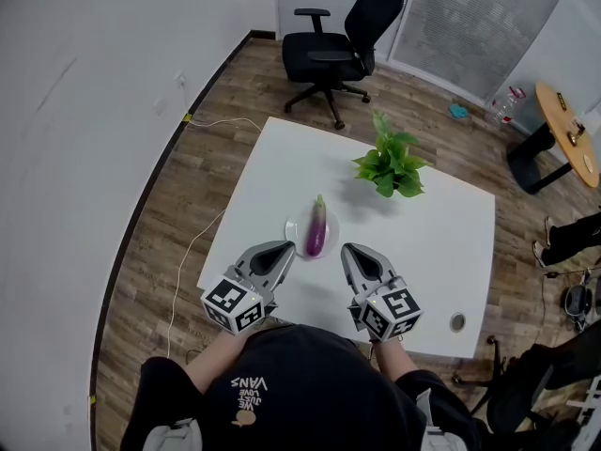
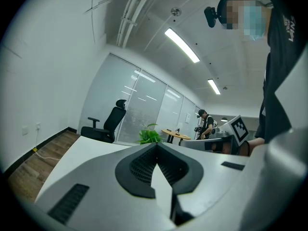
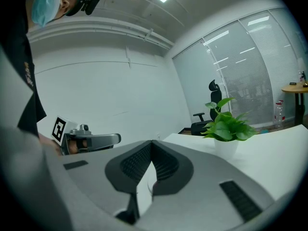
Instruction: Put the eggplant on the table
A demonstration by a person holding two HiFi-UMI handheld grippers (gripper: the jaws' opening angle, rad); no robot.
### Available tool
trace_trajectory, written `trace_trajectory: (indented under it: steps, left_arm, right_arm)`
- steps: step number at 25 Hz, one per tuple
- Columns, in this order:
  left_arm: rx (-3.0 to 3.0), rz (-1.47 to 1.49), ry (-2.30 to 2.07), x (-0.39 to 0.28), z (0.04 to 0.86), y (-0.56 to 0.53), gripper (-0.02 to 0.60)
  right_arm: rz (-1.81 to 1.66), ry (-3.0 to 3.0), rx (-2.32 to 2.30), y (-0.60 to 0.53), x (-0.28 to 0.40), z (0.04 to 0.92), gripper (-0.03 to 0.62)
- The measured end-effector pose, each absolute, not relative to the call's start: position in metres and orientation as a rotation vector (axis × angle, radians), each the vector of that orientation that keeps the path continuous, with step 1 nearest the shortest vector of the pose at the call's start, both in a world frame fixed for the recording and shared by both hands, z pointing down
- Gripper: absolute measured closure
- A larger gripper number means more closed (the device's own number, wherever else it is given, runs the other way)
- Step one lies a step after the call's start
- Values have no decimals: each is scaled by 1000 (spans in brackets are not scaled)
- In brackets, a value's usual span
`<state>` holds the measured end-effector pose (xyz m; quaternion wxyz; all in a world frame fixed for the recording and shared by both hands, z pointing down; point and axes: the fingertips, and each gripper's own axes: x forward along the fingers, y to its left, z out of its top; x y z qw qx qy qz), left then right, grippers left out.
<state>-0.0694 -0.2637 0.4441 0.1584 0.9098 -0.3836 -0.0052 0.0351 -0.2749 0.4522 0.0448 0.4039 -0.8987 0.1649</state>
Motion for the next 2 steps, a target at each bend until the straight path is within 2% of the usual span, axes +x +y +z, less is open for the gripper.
trace_trajectory:
  steps: [2]
  left_arm:
    - [2603,-13,-1100,-69,444,-264,571]
  right_arm:
    - [507,-2747,1233,-274,35,452,576]
